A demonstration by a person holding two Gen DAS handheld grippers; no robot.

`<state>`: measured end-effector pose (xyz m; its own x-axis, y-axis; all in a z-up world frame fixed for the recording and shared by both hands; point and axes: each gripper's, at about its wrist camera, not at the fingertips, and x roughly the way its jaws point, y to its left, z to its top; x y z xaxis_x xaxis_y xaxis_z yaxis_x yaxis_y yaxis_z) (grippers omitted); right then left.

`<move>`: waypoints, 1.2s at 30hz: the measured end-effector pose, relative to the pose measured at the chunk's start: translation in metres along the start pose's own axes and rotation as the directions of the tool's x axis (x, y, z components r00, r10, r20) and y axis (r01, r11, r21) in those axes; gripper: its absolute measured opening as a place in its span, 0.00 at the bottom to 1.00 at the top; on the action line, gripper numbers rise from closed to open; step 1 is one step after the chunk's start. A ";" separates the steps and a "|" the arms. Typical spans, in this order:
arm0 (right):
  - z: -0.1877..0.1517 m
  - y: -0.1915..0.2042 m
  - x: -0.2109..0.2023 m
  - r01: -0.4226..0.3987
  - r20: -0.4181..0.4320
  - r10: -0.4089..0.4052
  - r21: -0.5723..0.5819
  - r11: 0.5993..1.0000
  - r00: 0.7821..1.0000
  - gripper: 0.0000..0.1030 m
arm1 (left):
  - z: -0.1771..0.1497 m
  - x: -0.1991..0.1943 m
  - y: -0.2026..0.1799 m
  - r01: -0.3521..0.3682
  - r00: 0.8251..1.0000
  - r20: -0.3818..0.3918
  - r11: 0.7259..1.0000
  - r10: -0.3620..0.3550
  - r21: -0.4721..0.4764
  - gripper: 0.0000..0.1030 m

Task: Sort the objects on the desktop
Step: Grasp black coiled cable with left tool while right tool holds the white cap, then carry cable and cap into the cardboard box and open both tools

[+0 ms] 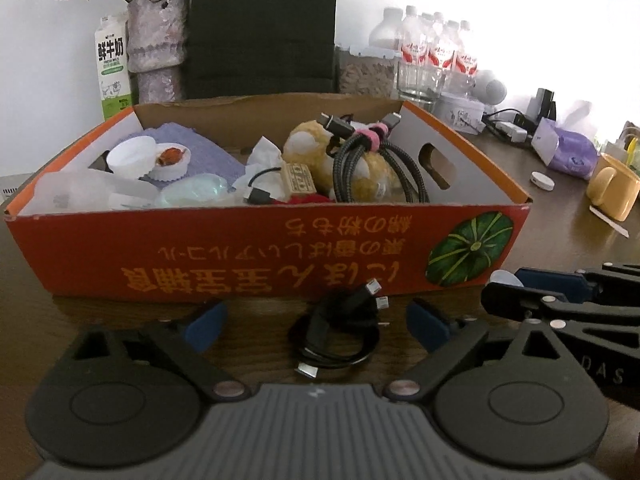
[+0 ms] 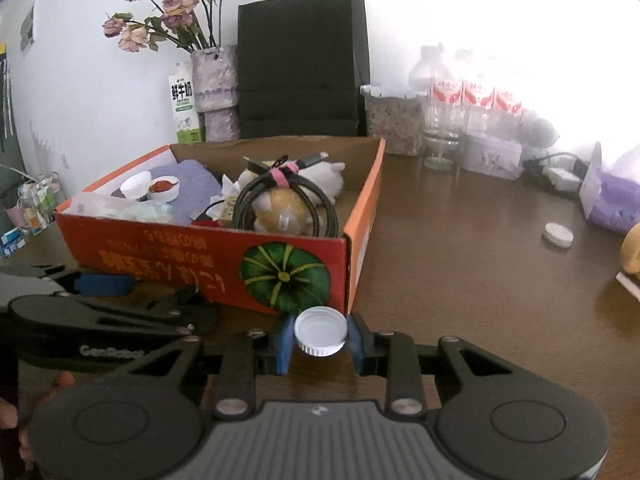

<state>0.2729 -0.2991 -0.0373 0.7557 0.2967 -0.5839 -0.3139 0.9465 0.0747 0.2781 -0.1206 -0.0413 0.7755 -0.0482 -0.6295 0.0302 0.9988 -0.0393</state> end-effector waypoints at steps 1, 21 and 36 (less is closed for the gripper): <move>-0.001 0.000 0.000 -0.004 -0.001 0.004 0.003 1.000 1.000 0.27 | -0.001 0.000 -0.001 -0.004 1.000 0.004 1.000 0.004 0.002 0.88; -0.007 0.019 -0.011 -0.021 0.028 0.022 -0.028 0.999 0.999 0.27 | -0.008 -0.029 0.008 0.024 0.999 0.048 0.999 -0.026 0.031 0.44; 0.047 0.085 -0.039 -0.077 0.159 0.089 -0.084 0.994 0.983 0.27 | 0.035 -0.101 0.070 0.075 0.962 0.263 0.997 -0.076 0.011 0.44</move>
<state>0.2437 -0.2246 0.0302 0.8065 0.3965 -0.4386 -0.4180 0.9070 0.0512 0.2240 -0.0457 0.0468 0.9094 -0.1188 -0.3986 0.0954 0.9924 -0.0781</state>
